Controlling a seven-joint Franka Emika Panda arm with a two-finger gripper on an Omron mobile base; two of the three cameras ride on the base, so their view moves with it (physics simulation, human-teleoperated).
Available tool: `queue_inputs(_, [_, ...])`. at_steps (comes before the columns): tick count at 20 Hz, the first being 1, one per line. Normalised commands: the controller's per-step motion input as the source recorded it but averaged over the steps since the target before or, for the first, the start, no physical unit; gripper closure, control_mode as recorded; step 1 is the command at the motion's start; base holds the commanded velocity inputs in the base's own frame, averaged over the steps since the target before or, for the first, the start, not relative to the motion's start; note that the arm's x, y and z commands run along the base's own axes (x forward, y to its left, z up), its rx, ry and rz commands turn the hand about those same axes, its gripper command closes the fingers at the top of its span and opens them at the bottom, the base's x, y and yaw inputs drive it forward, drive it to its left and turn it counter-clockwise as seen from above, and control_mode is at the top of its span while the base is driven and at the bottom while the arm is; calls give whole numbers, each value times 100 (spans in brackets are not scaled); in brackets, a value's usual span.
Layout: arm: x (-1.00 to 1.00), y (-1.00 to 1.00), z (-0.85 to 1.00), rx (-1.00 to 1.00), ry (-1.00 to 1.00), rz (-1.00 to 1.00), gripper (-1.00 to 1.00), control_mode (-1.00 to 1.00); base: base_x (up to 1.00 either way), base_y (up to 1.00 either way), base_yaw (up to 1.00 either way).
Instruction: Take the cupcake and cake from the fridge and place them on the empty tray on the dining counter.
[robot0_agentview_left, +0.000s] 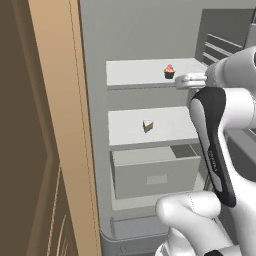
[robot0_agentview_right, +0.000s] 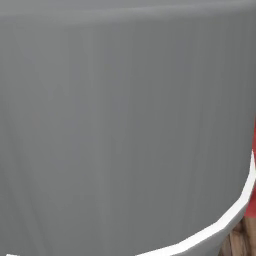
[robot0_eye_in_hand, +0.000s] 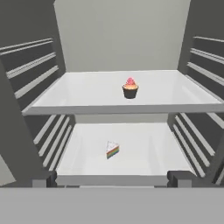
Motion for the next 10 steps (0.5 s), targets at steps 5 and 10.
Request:
queue_inputs(5, [57, 0, 0, -2, 7, 0, -100, -100, 0, 0, 0])
queue_inputs(10, [59, -11, 0, -2, 1, 0, -100, -100, 0, 0, 0])
